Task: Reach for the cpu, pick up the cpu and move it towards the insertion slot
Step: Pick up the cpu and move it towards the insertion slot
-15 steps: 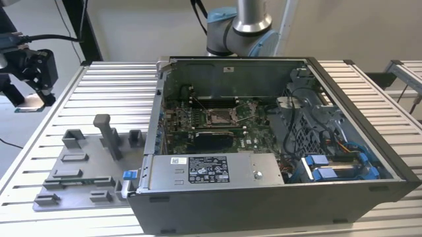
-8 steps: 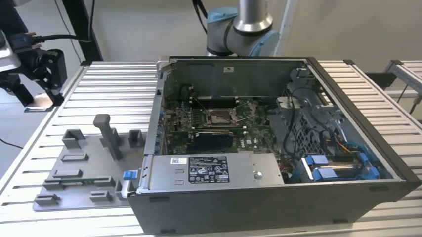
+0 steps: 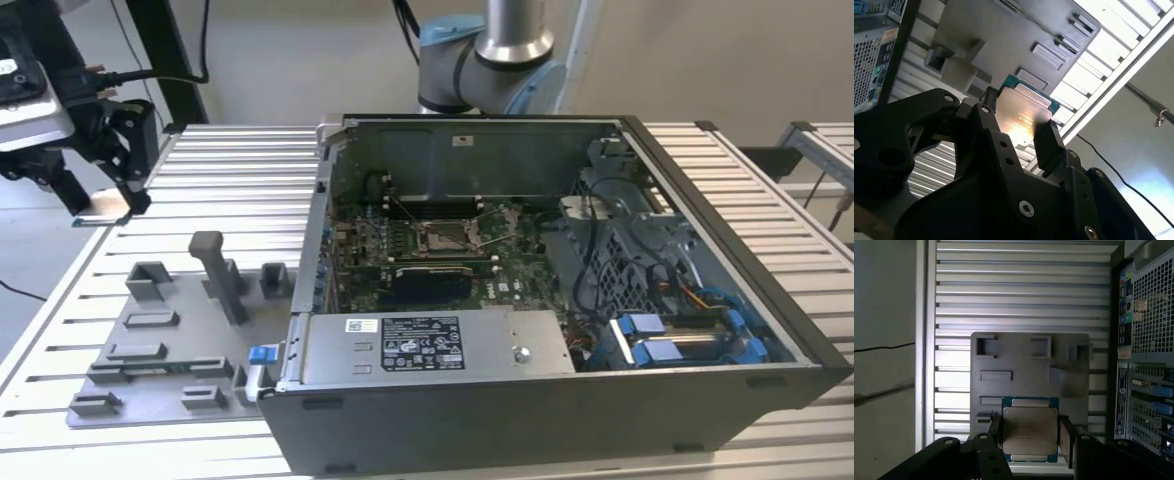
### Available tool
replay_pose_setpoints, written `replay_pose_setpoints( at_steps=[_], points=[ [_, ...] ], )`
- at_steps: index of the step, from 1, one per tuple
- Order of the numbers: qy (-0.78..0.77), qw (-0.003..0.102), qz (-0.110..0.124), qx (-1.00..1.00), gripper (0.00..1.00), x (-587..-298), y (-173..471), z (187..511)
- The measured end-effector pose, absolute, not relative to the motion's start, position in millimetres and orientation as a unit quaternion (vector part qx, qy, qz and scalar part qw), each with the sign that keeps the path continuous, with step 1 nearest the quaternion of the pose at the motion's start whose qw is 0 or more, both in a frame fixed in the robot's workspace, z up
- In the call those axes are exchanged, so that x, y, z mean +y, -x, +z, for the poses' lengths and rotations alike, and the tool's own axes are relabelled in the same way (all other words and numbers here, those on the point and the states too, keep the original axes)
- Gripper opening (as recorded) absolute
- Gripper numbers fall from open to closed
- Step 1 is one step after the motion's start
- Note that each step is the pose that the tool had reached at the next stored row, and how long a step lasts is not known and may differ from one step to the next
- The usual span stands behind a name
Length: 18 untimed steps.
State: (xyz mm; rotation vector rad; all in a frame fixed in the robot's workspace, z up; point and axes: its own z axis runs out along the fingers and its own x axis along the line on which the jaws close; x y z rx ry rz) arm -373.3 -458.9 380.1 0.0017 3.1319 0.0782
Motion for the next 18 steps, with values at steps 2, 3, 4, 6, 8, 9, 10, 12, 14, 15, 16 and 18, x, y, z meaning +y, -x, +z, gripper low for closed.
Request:
replay_pose_setpoints(
  at_steps=[2, 3, 4, 6, 8, 9, 10, 12, 14, 15, 16, 18],
  points=[
    [-0.001, 0.004, 0.025, 1.0, 0.0, -459, 369, 380],
    [-0.001, 0.004, 0.025, 1.0, 0.0, -459, 367, 380],
    [-0.001, 0.004, 0.025, 1.0, 0.0, -459, 364, 380],
    [-0.001, 0.004, 0.025, 1.0, 0.0, -459, 360, 380],
    [-0.001, 0.004, 0.025, 1.0, 0.0, -459, 356, 380],
    [-0.001, 0.004, 0.025, 1.0, 0.0, -459, 354, 380],
    [-0.001, 0.004, 0.025, 1.0, 0.0, -459, 352, 380],
    [-0.001, 0.004, 0.025, 1.0, 0.0, -459, 349, 380],
    [-0.001, 0.004, 0.025, 1.0, 0.0, -459, 345, 380],
    [-0.001, 0.004, 0.025, 1.0, 0.0, -459, 341, 380],
    [-0.001, 0.004, 0.025, 1.0, 0.0, -459, 336, 380],
    [-0.001, 0.004, 0.025, 1.0, 0.0, -459, 328, 380]
  ],
)
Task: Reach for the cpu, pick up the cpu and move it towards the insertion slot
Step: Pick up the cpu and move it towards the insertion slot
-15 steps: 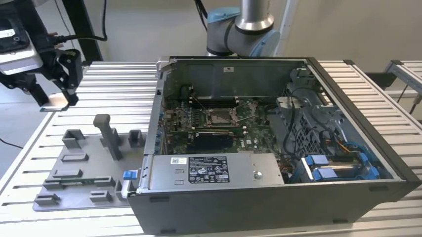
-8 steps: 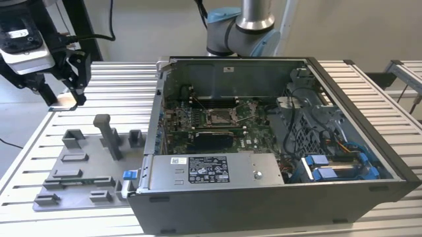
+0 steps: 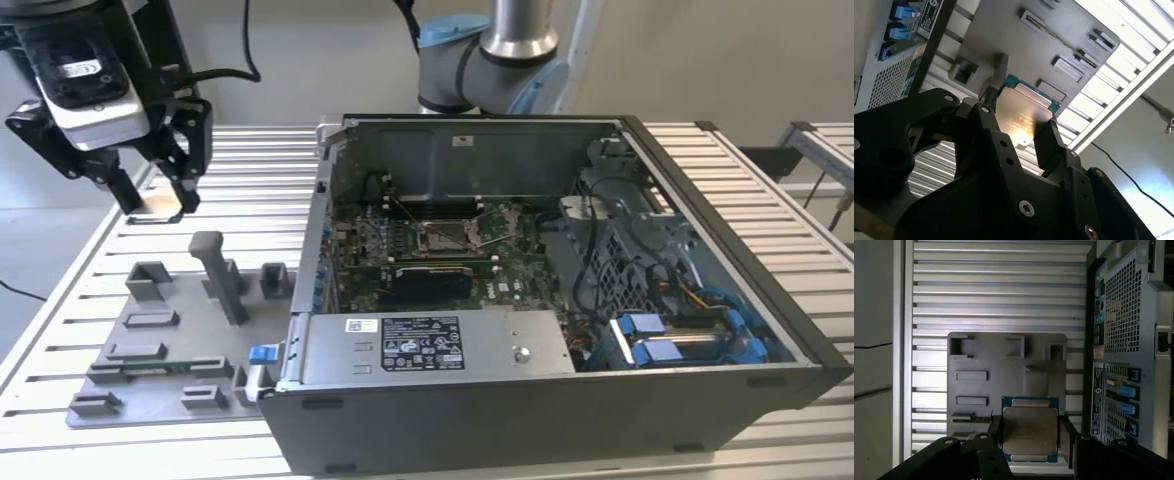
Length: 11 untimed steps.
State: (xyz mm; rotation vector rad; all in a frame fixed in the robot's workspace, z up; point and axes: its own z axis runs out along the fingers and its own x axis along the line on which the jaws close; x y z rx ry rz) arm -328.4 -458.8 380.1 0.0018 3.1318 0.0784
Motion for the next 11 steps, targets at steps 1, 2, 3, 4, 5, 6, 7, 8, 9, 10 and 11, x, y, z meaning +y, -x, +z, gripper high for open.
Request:
replay_pose_setpoints(
  at_steps=[1, 2, 3, 4, 5, 6, 7, 8, 9, 10, 11],
  points=[
    [-0.001, 0.004, 0.025, 1.0, 0.0, -459, 326, 380],
    [-0.001, 0.004, 0.025, 1.0, 0.0, -459, 324, 380],
    [-0.001, 0.004, 0.025, 1.0, 0.0, -459, 322, 380],
    [-0.001, 0.004, 0.025, 1.0, 0.0, -459, 320, 380],
    [-0.001, 0.004, 0.025, 1.0, 0.0, -459, 318, 380],
    [-0.001, 0.004, 0.025, 1.0, 0.0, -459, 316, 380],
    [-0.001, 0.004, 0.025, 1.0, 0.0, -459, 314, 380],
    [-0.001, 0.004, 0.025, 1.0, 0.0, -459, 312, 380],
    [-0.001, 0.004, 0.025, 1.0, 0.0, -459, 310, 380],
    [-0.001, 0.004, 0.025, 1.0, 0.0, -459, 308, 380],
    [-0.001, 0.004, 0.025, 1.0, 0.0, -459, 306, 380]
  ],
)
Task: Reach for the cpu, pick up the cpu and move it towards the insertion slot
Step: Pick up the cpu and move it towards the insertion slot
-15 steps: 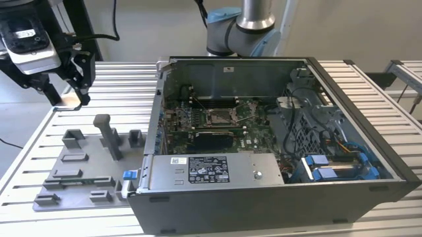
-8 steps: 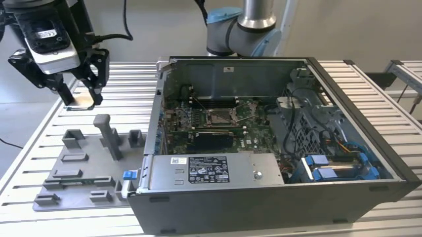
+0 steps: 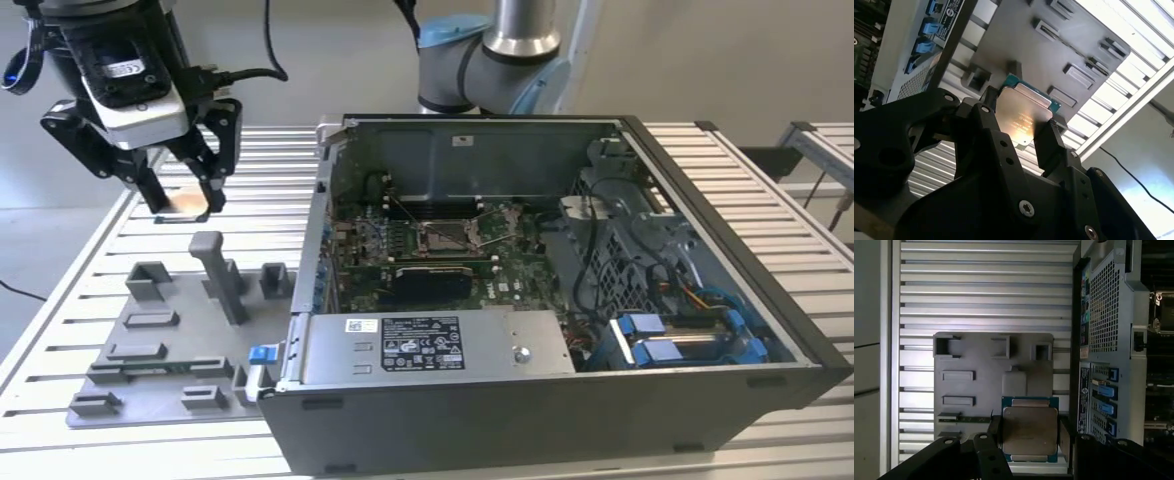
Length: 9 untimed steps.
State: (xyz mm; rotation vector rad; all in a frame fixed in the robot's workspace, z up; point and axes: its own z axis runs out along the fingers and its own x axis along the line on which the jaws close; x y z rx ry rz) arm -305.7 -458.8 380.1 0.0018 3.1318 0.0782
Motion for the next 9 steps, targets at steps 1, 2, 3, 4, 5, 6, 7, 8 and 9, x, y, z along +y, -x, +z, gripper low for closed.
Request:
replay_pose_setpoints(
  at_steps=[1, 2, 3, 4, 5, 6, 7, 8, 9],
  points=[
    [-0.001, 0.004, 0.025, 1.0, 0.0, -459, 304, 380],
    [-0.001, 0.004, 0.025, 1.0, 0.0, -459, 301, 380],
    [-0.001, 0.004, 0.025, 1.0, 0.0, -459, 299, 380],
    [-0.001, 0.004, 0.025, 1.0, 0.0, -459, 297, 380],
    [-0.001, 0.004, 0.025, 1.0, 0.0, -459, 295, 380],
    [-0.001, 0.004, 0.025, 1.0, 0.0, -459, 292, 380],
    [-0.001, 0.004, 0.025, 1.0, 0.0, -459, 290, 380],
    [-0.001, 0.004, 0.025, 1.0, 0.0, -459, 286, 380],
    [-0.001, 0.004, 0.025, 1.0, 0.0, -459, 281, 380]
  ],
)
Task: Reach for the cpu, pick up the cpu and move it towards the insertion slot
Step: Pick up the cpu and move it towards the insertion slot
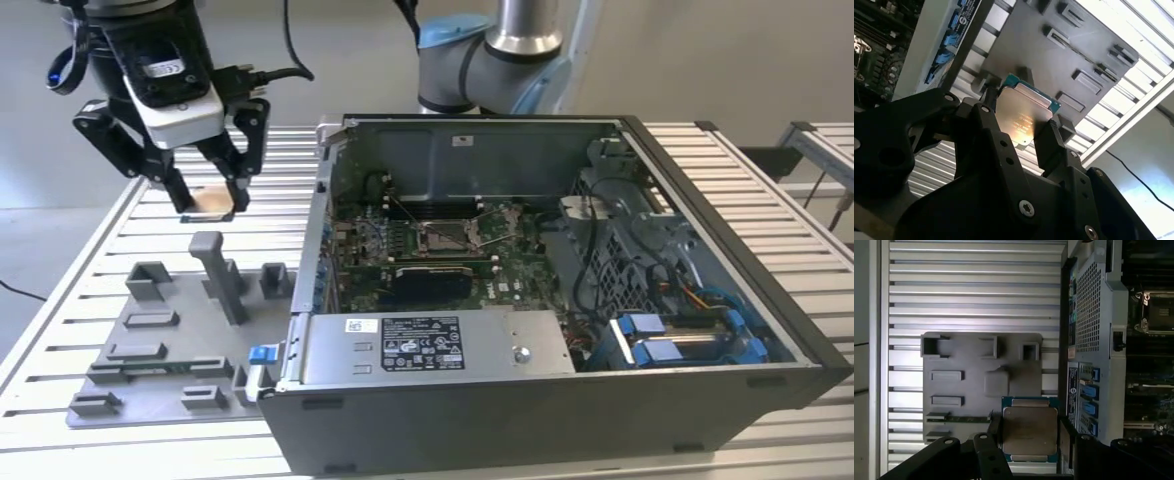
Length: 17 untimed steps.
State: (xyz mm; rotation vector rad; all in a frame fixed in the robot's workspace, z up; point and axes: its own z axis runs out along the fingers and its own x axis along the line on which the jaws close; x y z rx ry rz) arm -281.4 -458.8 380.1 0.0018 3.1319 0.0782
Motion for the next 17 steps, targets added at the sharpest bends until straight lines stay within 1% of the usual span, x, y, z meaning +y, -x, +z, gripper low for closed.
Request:
replay_pose_setpoints(
  at_steps=[17],
  points=[
    [-0.001, 0.004, 0.025, 1.0, 0.0, -459, 211, 380]
  ],
)
